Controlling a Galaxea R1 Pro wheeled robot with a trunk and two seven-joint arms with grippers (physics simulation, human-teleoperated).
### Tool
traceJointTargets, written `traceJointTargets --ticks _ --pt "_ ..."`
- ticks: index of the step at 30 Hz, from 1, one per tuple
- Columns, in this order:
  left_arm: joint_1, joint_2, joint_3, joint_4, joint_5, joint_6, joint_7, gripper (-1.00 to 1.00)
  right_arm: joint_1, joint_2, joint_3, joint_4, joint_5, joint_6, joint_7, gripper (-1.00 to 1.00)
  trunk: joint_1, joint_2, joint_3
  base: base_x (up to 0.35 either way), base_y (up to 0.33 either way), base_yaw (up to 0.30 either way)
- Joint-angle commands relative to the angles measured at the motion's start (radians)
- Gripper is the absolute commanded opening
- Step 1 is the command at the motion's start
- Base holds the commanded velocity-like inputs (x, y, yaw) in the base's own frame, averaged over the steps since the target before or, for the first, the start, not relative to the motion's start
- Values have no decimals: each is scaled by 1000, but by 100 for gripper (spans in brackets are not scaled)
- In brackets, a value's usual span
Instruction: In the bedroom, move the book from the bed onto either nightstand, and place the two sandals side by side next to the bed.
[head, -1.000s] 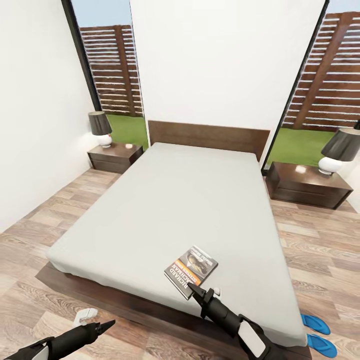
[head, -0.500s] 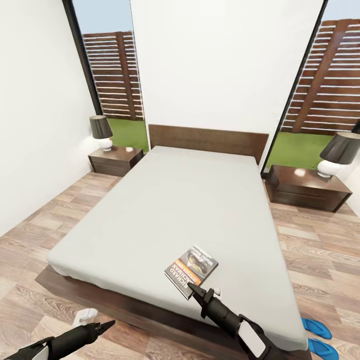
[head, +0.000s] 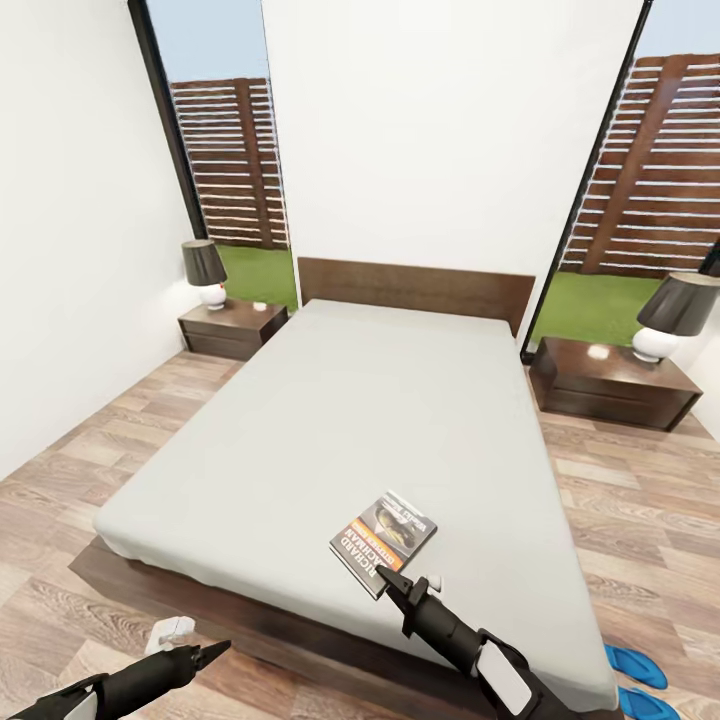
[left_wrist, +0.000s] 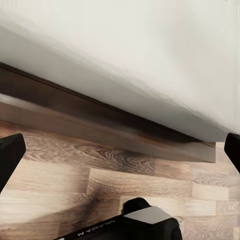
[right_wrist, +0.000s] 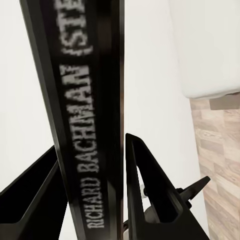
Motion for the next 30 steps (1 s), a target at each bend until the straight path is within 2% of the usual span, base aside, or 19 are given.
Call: traceJointTargets --ticks 1,30 --pt "-1 0 -8 1 6 -3 -3 100 -1 -1 4 0 -9 7 0 -100 0 -1 0 0 0 0" --pt "-1 0 -8 1 6 -3 -3 100 -1 -15 4 0 -9 7 0 -100 0 -1 47 0 0 0"
